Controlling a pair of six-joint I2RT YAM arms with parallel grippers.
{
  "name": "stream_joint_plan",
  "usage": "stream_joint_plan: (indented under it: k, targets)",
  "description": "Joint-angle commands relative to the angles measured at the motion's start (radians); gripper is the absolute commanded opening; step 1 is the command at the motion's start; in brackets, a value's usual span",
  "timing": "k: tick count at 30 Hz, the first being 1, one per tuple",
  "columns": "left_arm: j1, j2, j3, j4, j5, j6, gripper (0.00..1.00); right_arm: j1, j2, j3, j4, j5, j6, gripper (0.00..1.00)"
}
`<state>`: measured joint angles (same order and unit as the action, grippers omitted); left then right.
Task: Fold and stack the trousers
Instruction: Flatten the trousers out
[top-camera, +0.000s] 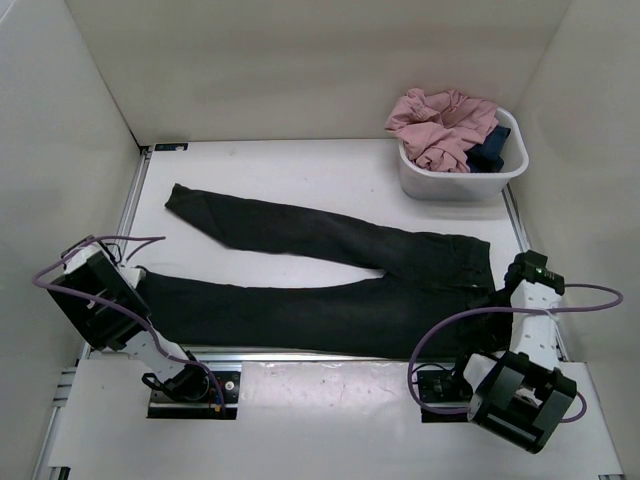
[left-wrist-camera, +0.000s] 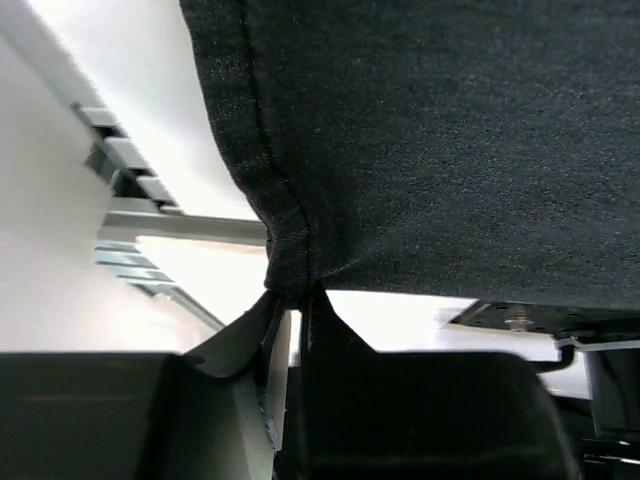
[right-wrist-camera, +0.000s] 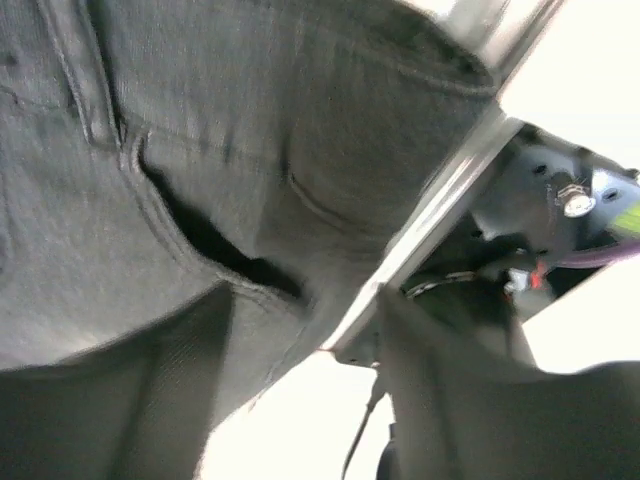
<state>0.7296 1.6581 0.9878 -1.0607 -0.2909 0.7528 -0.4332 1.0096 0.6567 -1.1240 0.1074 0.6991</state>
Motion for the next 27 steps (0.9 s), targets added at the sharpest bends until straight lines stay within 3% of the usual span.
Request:
stream_joint_plan:
  k: [1, 2, 5, 6, 7, 8, 12, 17, 20, 24, 27]
  targets:
    - [0.008, -0.054, -0.008, 0.025, -0.079, 0.028, 0.25, -0.007, -0.014, 0.046, -0.072, 0.078, 0.088, 0.73]
    - [0.008, -0.054, -0.008, 0.015, -0.097, 0.037, 0.33, -0.007, -0.023, 0.064, -0.086, 0.089, 0.105, 0.75]
    - [0.017, -0.076, 0.052, -0.018, -0.097, 0.055, 0.43, -0.007, -0.074, 0.177, -0.12, 0.15, 0.132, 0.79]
    - [0.017, -0.077, 0.108, -0.031, -0.097, 0.056, 0.53, -0.007, -0.074, 0.213, -0.12, 0.185, 0.123, 0.79]
    - [0.017, -0.077, 0.139, -0.044, -0.082, 0.056, 0.55, 0.02, -0.083, 0.242, -0.094, 0.186, 0.108, 0.86]
    - [0.007, -0.077, 0.17, -0.057, -0.055, 0.043, 0.56, 0.037, -0.083, 0.286, -0.07, 0.195, 0.071, 0.86]
    - [-0.05, -0.017, 0.326, -0.122, 0.036, -0.013, 0.56, 0.18, 0.015, 0.33, 0.05, 0.204, 0.024, 0.82]
    - [-0.127, 0.048, 0.359, -0.082, 0.163, -0.066, 0.55, 0.231, 0.168, 0.279, 0.157, 0.084, 0.005, 0.76]
    - [-0.188, 0.103, 0.318, -0.035, 0.188, -0.107, 0.53, 0.243, 0.259, 0.219, 0.217, 0.055, 0.016, 0.65]
    - [-0.188, 0.143, 0.157, 0.103, 0.043, -0.135, 0.48, 0.222, 0.369, 0.159, 0.256, 0.055, 0.025, 0.65]
    - [-0.188, 0.155, 0.162, 0.117, 0.089, -0.124, 0.47, 0.2, 0.408, 0.188, 0.267, 0.032, -0.006, 0.65]
